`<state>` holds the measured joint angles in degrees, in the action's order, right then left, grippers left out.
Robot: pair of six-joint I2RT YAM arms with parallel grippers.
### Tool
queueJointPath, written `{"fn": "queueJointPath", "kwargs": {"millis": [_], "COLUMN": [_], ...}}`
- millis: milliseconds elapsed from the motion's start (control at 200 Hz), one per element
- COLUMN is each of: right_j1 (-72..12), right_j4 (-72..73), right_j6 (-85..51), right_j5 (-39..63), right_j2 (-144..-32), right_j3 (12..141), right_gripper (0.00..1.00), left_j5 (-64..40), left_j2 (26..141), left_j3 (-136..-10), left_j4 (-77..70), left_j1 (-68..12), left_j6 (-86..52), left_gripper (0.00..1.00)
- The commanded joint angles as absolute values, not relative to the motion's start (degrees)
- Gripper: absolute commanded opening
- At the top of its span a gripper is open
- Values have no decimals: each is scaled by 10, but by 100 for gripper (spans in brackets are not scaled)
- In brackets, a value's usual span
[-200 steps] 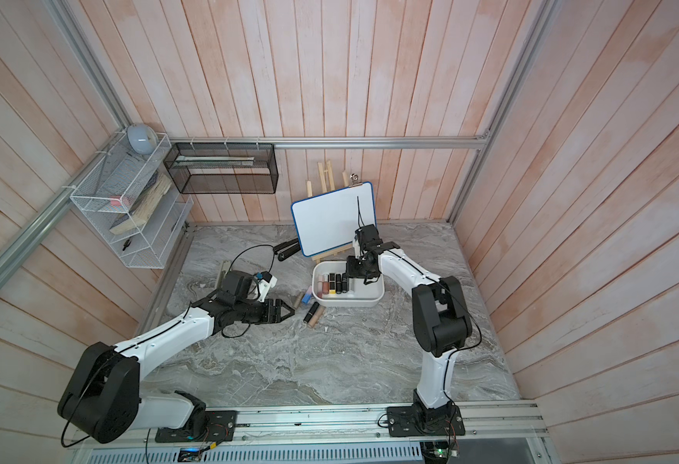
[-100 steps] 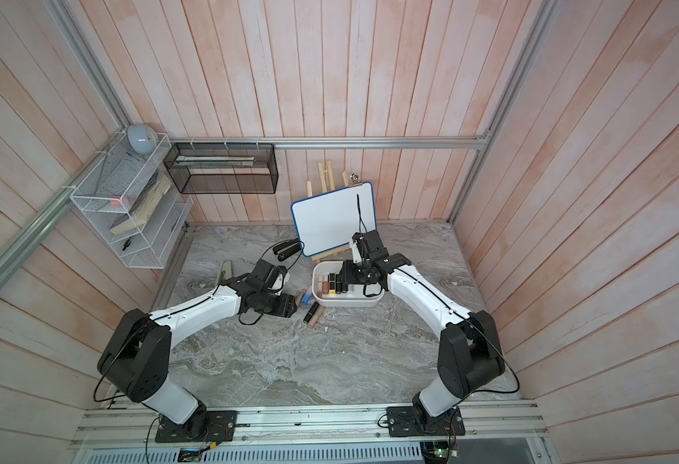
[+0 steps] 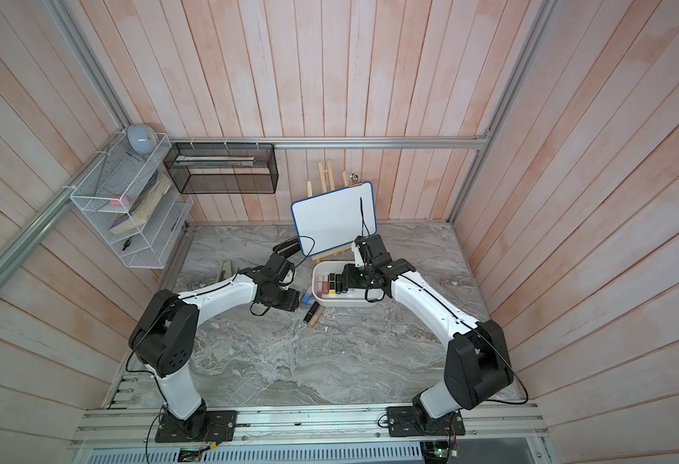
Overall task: Put the lipstick into the storage box
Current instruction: Pick up the lipstick at the center of the board.
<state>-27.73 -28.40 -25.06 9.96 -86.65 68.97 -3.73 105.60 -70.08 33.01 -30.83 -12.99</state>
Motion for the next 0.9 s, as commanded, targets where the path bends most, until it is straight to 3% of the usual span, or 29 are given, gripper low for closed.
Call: {"fn": "queueJointPath", "kwargs": {"millis": [0, 565, 600, 715, 820, 895], "right_j1": [-279, -279, -279, -278, -279, -279], "right_j4": [-281, -266, -265, -262, -260, -260], "right_j6": [-251, -253, -254, -253, -254, -254], "right_j5": [97, 96, 96, 97, 100, 99], "right_j2": [-859, -855, -855, -854, -854, -856], "right_j3": [679, 662, 661, 660, 660, 661], "right_gripper": [44, 44, 44, 44, 44, 44], "left_j5": [-30, -7, -3, 8, 12, 13], "left_j2": [1078, 1145, 1149, 1157, 1163, 1166], "left_j3": [-720, -769, -772, -775, -779, -780], "left_j4": [337, 353, 355, 359, 361, 363], "left_j1": [-311, -312, -312, -312, -312, -312], "left_j6": [-116, -99, -97, -93, -92, -92], "left_gripper": [65, 59, 55, 54, 38, 36]}}
